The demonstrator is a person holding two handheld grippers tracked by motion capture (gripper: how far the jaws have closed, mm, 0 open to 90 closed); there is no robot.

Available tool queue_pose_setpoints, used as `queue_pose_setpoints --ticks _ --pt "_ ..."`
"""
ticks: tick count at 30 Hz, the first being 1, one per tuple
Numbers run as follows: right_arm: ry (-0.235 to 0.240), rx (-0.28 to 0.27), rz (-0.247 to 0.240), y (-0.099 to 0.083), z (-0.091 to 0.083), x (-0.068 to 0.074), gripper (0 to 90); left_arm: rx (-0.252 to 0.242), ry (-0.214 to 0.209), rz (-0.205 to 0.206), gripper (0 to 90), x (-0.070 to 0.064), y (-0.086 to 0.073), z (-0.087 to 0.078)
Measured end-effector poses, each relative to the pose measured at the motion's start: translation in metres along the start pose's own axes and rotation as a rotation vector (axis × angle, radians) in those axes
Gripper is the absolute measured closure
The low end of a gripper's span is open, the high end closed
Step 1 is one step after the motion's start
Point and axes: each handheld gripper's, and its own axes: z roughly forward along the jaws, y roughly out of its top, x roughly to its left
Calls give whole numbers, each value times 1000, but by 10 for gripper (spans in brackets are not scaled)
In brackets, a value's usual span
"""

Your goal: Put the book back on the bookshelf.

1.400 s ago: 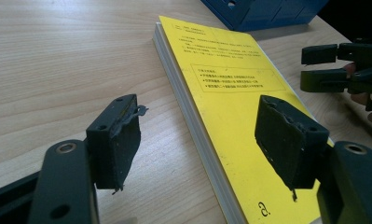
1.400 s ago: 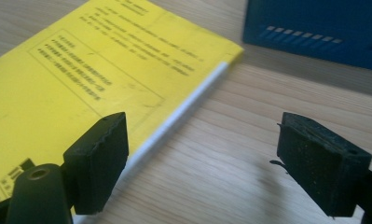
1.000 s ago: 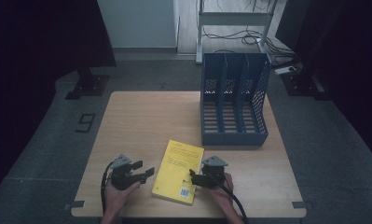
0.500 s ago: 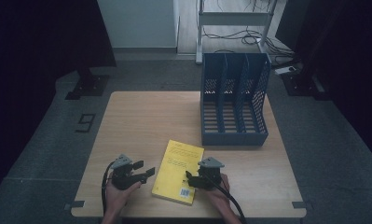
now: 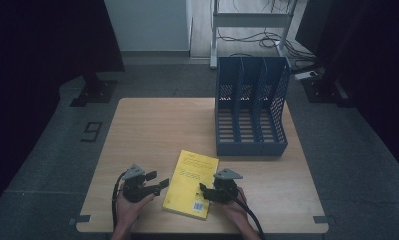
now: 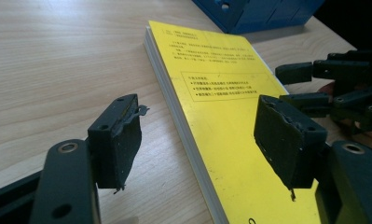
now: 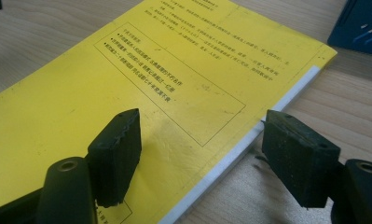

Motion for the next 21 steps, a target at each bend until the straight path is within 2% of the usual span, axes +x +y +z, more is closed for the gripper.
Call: queue_pose_setpoints --ticks 5,9,15,21 --pt "1 0 1 0 0 0 281 32 4 12 315 -3 4 8" --pt "2 1 1 0 0 0 280 38 13 4 315 -2 8 12" --pt "1 1 0 0 0 0 280 95 11 7 317 -3 12 30" --pt "0 0 1 0 0 0 281 130 8 15 316 -6 9 48"
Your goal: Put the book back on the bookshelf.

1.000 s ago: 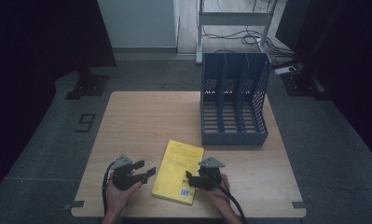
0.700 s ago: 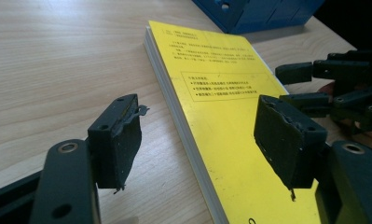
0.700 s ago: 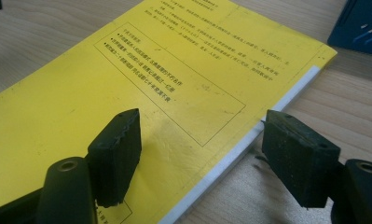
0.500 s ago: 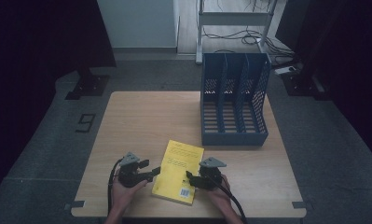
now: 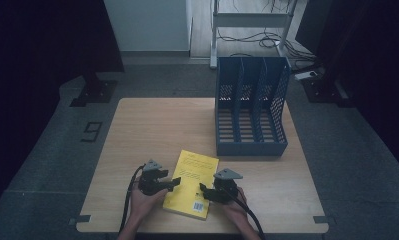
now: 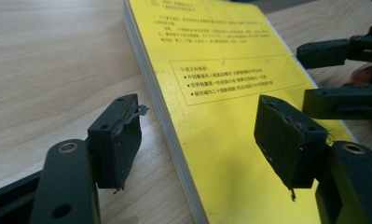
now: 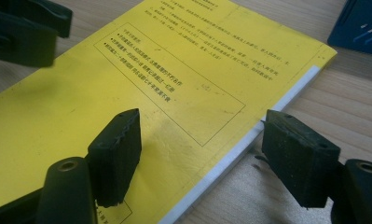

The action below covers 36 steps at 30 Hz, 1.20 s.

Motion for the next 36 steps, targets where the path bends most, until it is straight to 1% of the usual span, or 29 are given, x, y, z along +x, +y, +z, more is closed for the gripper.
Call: queue_pose_setpoints --ticks 2,3,4,6,7,8,11,16,21,25,29,33,36 --pt "0 0 1 0 0 0 281 5 0 -1 316 0 -1 2" --pt "0 0 2 0 0 0 281 23 4 14 316 -1 -3 6" --pt "0 1 3 0 0 0 281 25 4 16 316 -1 -4 8" --pt "-1 0 6 0 0 0 281 38 -1 23 323 0 -5 12" --pt "-3 0 7 0 0 0 282 42 -8 20 321 1 -5 14" --pt "-5 -2 6 0 0 1 282 37 -16 12 317 1 -5 15" --pt "-11 -4 -2 0 0 2 285 34 -15 8 321 1 -4 16" --pt "-10 -3 1 0 0 1 282 34 -18 10 322 1 -5 16" --pt "-9 -2 5 0 0 1 280 28 -24 18 332 -3 -5 19" --pt "-9 -2 7 0 0 1 279 31 -13 26 321 -6 -4 20" --pt "-12 -3 5 0 1 1 278 25 -6 5 323 -7 -4 19" --pt "-12 -3 5 0 1 1 278 20 0 -5 332 -8 -3 18" --pt "-12 -3 6 0 1 1 278 15 6 -5 337 -10 -3 17"
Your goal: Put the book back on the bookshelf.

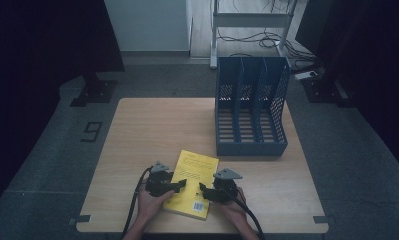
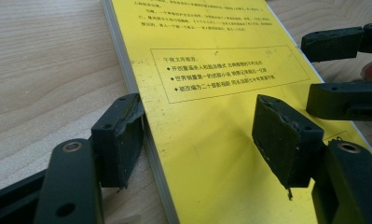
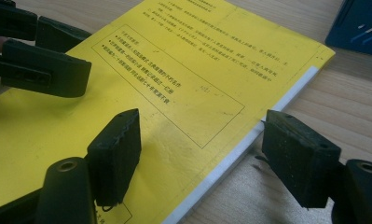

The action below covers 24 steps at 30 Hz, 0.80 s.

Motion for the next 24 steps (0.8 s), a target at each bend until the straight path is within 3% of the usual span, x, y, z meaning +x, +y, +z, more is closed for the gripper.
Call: queue_pose_setpoints --ticks 16,24 --pt "4 2 6 0 0 -1 274 -19 14 21 360 -4 2 -5" --pt "5 3 7 0 0 -1 275 -59 7 30 364 -9 5 -12"
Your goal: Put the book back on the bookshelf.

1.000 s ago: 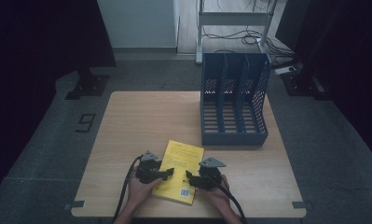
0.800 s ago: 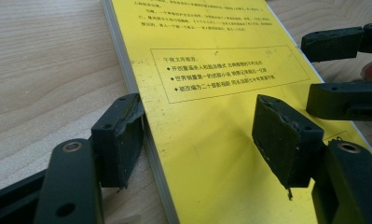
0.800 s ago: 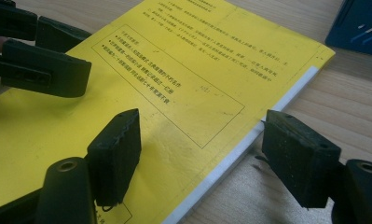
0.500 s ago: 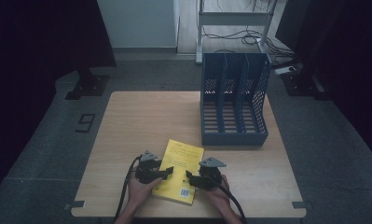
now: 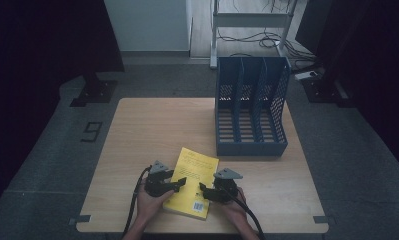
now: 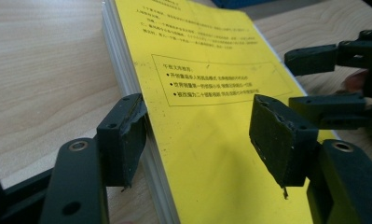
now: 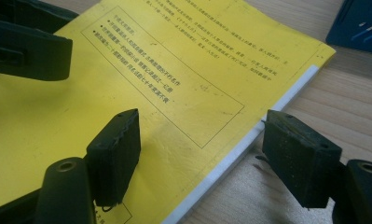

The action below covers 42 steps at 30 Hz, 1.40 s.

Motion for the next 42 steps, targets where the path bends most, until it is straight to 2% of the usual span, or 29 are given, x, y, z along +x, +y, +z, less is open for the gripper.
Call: queue_pose_setpoints --ticks 7,12,14,20,23,26,28,30,33,42 --pt "2 0 3 0 0 0 274 -31 -6 2 371 -4 1 -2" --pt "3 1 6 0 0 0 273 -66 -80 -53 379 1 2 -5" --pt "4 1 8 0 0 -1 272 -71 -91 -61 383 1 2 -5" --pt "4 1 8 0 0 -1 273 -66 -87 -60 386 1 2 -3" --pt "5 1 8 0 0 -1 272 -61 -101 -69 391 2 2 -2" --pt "5 1 8 0 0 -1 273 -47 -126 -89 393 3 2 -2" --pt "7 0 9 0 0 -1 272 -21 -174 -108 400 3 2 1" --pt "8 -1 10 0 0 -1 272 -8 -156 -93 398 2 1 3" --pt "8 0 9 0 0 -1 272 -10 -157 -98 403 2 2 3" --pt "10 -1 13 0 0 -1 272 10 -129 -61 453 3 7 3"
